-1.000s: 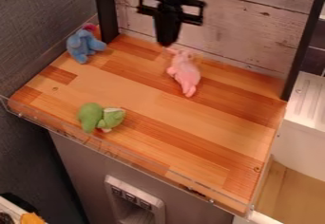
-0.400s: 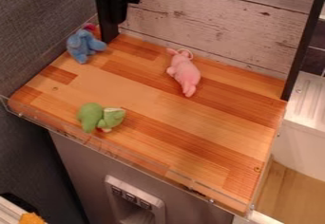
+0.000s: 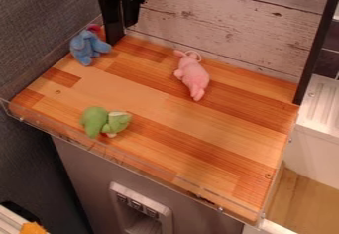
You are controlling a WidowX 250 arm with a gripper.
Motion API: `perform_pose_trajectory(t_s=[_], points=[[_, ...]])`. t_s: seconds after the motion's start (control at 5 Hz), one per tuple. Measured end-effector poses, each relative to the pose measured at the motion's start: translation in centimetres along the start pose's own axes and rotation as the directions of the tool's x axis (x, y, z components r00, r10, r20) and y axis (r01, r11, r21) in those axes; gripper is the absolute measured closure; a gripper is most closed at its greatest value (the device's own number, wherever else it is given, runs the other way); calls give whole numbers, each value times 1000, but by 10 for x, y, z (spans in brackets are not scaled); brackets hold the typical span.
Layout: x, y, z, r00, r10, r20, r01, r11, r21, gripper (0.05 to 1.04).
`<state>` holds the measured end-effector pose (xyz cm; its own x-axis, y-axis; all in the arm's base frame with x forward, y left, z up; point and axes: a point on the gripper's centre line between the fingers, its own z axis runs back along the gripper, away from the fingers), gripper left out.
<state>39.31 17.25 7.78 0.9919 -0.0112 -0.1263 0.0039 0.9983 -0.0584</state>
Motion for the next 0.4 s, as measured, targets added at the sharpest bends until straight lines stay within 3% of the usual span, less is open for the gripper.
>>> perform_pose_trajectory(t_s=[0.2,0.4], points=[[0,0,0,1000,1,1,-1,1000,-3,91],[-1,1,0,1000,9,1,-9,1000,-7,85]])
